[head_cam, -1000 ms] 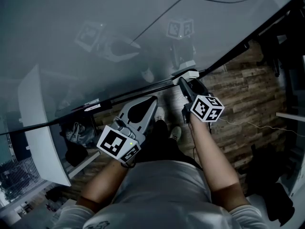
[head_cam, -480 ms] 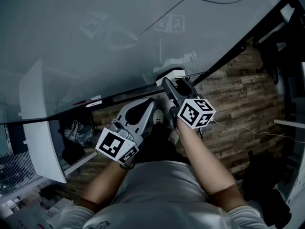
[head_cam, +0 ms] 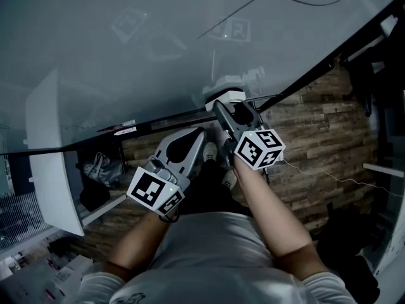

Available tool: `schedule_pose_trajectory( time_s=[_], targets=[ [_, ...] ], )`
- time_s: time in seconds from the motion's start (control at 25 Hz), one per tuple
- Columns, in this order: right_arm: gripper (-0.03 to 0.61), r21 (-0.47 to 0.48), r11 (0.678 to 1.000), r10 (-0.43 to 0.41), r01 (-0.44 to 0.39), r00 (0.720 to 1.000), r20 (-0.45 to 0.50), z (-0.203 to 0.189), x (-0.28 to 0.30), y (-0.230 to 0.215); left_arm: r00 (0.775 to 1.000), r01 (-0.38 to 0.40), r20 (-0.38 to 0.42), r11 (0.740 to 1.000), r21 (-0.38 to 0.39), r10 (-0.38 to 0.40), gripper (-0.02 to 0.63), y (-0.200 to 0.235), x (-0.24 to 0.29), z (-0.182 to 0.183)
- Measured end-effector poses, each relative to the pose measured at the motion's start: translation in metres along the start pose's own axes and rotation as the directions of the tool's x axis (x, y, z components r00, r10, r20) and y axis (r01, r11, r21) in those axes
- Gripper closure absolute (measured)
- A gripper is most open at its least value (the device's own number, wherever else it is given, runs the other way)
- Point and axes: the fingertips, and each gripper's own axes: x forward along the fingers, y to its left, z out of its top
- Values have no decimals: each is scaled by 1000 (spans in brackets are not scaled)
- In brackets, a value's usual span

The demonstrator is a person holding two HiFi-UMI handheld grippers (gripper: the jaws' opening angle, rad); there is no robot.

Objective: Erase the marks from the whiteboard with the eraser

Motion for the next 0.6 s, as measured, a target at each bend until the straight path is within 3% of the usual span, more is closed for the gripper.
schedule_pose_trajectory(
  time_s=[0.4,0.6],
  targets=[
    [336,128,979,-144,160,981,-126,-70,0,-96,1000,-1,-28,1000,-8,0,607,9,13,-8],
    [336,122,981,-130,148,981,-141,-81,7,-107,999,3,-43,1000,-17,-4,607,20,15,-14]
  ],
)
